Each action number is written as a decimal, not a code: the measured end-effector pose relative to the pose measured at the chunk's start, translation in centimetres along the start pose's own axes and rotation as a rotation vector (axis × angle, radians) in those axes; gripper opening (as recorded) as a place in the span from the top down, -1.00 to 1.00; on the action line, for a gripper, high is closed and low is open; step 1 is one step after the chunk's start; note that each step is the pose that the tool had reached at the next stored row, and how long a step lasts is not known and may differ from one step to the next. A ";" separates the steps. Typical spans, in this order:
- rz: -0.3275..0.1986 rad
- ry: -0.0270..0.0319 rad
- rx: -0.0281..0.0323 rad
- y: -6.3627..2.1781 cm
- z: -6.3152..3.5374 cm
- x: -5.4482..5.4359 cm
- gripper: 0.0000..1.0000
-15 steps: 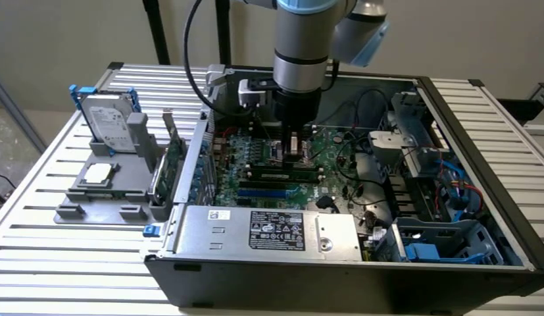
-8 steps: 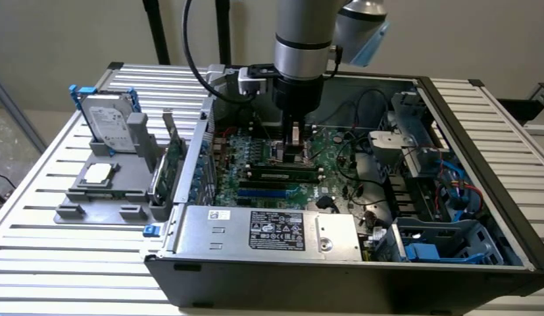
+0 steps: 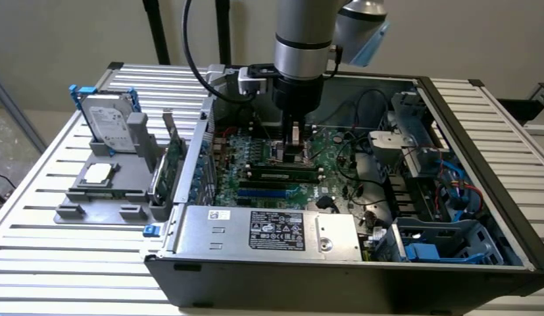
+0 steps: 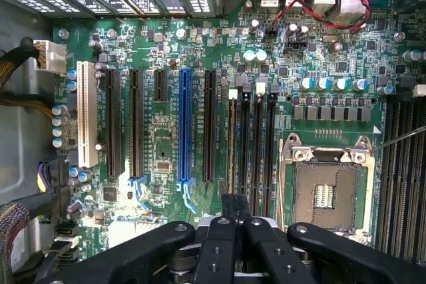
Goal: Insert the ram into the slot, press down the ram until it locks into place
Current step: 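Press down the ram until it locks into place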
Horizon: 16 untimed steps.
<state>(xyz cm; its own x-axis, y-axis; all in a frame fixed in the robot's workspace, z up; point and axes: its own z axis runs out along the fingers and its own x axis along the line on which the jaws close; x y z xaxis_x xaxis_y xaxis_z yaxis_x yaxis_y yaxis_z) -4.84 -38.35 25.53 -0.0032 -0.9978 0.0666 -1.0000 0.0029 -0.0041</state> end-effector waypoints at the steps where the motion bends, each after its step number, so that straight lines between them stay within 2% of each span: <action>1: 0.000 0.0001 -0.0001 0.00 0.00 0.0 0.79; 16: 0.000 0.0000 0.0000 0.00 0.00 0.0 0.79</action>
<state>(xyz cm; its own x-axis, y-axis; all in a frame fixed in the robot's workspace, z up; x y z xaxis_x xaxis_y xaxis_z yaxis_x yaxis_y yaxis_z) -4.84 -38.36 25.53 -0.0031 -0.9978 0.0665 -1.0000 0.0029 -0.0040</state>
